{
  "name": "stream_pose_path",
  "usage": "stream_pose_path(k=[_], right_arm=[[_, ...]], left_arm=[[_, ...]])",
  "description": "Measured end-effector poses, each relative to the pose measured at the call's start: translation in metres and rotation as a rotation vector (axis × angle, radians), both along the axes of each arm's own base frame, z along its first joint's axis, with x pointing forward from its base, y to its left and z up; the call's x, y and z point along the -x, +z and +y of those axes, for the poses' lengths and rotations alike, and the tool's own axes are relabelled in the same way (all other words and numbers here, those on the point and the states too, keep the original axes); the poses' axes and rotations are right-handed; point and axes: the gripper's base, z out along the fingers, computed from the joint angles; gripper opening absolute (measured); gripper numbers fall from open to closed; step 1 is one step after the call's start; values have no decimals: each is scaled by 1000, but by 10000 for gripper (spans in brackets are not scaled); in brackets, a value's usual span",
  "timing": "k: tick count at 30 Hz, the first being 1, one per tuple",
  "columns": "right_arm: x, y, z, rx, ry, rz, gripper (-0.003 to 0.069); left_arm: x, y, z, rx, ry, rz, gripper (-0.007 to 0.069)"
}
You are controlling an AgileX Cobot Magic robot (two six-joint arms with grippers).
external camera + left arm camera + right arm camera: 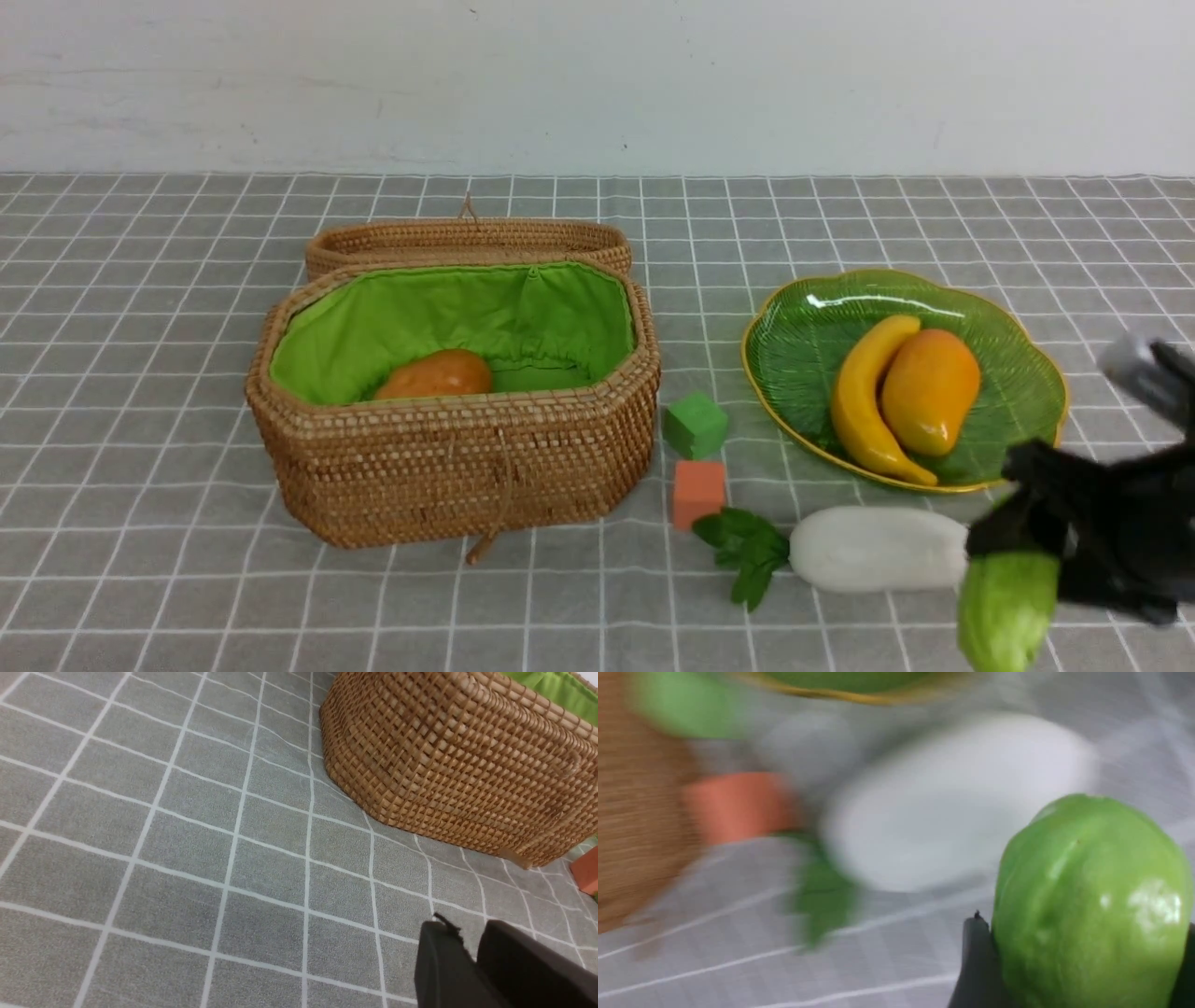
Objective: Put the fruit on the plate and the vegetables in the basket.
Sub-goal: Take a chayote with your right arm and place it on the basket on the left.
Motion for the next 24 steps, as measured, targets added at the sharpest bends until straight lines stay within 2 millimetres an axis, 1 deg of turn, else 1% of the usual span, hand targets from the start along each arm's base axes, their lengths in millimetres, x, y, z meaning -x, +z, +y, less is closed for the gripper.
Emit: stream_pose_path(k=[2, 3, 4, 5, 6, 7, 8, 10, 11, 12, 13, 14, 15, 16, 17, 18, 19, 21, 22, 23, 24], right_arm=[[-4, 29, 14, -24, 77, -139, 434], [-5, 36, 18, -27, 98, -175, 434], [-9, 69, 39, -35, 199, -341, 434], [-10, 72, 41, -35, 210, -359, 434], [-13, 93, 60, -40, 281, -482, 434], [-15, 103, 71, -28, 326, -555, 434], [-19, 114, 90, -31, 369, -632, 434], [-26, 122, 119, -5, 446, -730, 434], [-31, 122, 135, 10, 488, -769, 434], [-33, 122, 142, 15, 505, -781, 434], [-46, 115, 175, 43, 587, -824, 434], [-47, 114, 178, 50, 599, -831, 434], [-53, 113, 191, 57, 629, -850, 434], [-62, 104, 203, 66, 652, -843, 434], [-67, 100, 211, 70, 665, -845, 434], [-77, 93, 221, 74, 678, -842, 434], [-92, 81, 235, 84, 693, -837, 434], [-103, 71, 244, 96, 701, -833, 434], [-116, 57, 252, 121, 713, -833, 434], [-123, 48, 257, 146, 722, -836, 434], [-124, 46, 258, 152, 724, -838, 434]], left_arm=[[0, 0, 0, 0, 0, 0, 121], [0, 0, 0, 0, 0, 0, 121], [0, 0, 0, 0, 0, 0, 123], [0, 0, 0, 0, 0, 0, 124], [0, 0, 0, 0, 0, 0, 124], [0, 0, 0, 0, 0, 0, 124], [0, 0, 0, 0, 0, 0, 126], [0, 0, 0, 0, 0, 0, 129], [0, 0, 0, 0, 0, 0, 131], [0, 0, 0, 0, 0, 0, 131], [0, 0, 0, 0, 0, 0, 134], [0, 0, 0, 0, 0, 0, 134], [0, 0, 0, 0, 0, 0, 134], [0, 0, 0, 0, 0, 0, 135], [0, 0, 0, 0, 0, 0, 137], [0, 0, 0, 0, 0, 0, 138], [0, 0, 0, 0, 0, 0, 140], [0, 0, 0, 0, 0, 0, 142], [0, 0, 0, 0, 0, 0, 143], [0, 0, 0, 0, 0, 0, 143], [0, 0, 0, 0, 0, 0, 143]])
